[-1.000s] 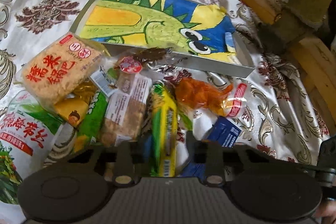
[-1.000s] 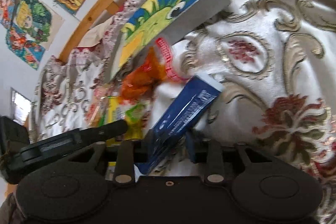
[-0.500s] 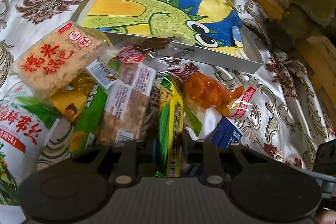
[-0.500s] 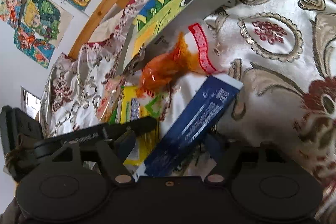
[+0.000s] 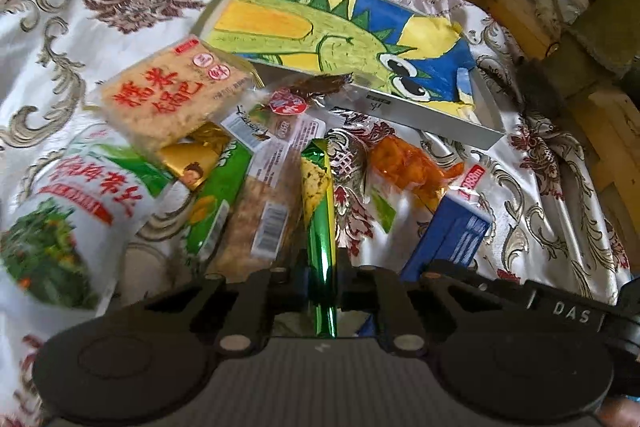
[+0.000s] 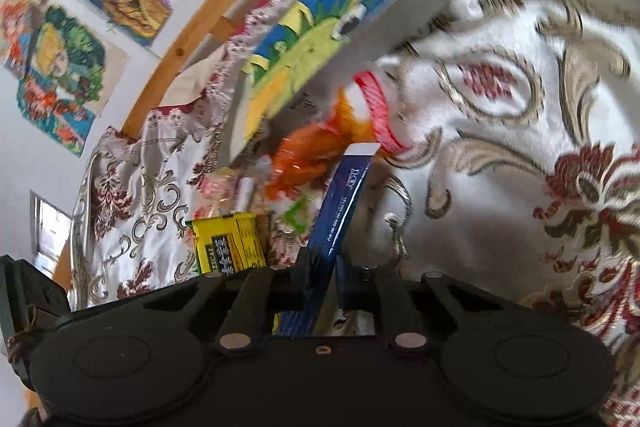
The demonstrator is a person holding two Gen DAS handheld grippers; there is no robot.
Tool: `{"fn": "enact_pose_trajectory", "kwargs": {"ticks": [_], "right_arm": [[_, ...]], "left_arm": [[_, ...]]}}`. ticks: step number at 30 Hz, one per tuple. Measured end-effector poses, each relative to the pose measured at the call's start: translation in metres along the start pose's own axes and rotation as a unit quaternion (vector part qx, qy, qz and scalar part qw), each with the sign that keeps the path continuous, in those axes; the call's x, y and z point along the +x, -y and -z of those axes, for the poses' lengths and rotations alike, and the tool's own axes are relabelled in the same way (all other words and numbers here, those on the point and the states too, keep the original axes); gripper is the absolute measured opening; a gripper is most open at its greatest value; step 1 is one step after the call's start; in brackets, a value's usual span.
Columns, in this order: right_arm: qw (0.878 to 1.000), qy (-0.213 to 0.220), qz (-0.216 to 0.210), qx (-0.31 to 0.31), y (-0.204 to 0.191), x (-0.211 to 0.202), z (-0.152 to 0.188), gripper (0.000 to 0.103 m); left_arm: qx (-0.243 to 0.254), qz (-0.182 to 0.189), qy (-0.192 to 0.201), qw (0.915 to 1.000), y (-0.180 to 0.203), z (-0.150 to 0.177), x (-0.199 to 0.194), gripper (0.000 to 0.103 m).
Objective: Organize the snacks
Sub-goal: 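Carry the blue box with the right tool while the left tool carries the candy pack into the dinosaur tray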
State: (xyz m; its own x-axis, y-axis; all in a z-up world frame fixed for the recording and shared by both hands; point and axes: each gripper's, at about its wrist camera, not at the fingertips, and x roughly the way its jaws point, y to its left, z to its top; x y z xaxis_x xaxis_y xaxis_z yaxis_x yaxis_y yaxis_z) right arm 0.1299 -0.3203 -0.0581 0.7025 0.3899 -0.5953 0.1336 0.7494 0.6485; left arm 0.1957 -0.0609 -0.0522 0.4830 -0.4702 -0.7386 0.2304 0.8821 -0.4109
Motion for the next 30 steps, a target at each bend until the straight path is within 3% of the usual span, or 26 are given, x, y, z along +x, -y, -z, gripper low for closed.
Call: {"fn": "enact_pose_trajectory", "kwargs": {"ticks": [8, 15, 23, 30], "right_arm": [[0.998, 0.044, -0.004, -0.051, -0.023, -0.035, 0.002, 0.006], [0.990, 0.090, -0.013, -0.107, -0.046, -0.057, -0.016, 0.006], [0.976, 0.151, -0.036, -0.152, -0.069, -0.053, -0.093, 0.006], [0.977, 0.178, -0.037, -0.108, -0.048, -0.013, -0.171, 0.006]], "left_arm": [[0.011, -0.003, 0.029, 0.9995, 0.017, 0.002, -0.036, 0.012], [0.024, -0.012, 0.073, 0.9970, 0.039, -0.034, -0.054, 0.012], [0.042, -0.013, 0.124, 0.9913, 0.074, -0.100, -0.037, 0.012], [0.033, -0.010, 0.137, 0.9900, 0.092, -0.148, 0.018, 0.012]]}}
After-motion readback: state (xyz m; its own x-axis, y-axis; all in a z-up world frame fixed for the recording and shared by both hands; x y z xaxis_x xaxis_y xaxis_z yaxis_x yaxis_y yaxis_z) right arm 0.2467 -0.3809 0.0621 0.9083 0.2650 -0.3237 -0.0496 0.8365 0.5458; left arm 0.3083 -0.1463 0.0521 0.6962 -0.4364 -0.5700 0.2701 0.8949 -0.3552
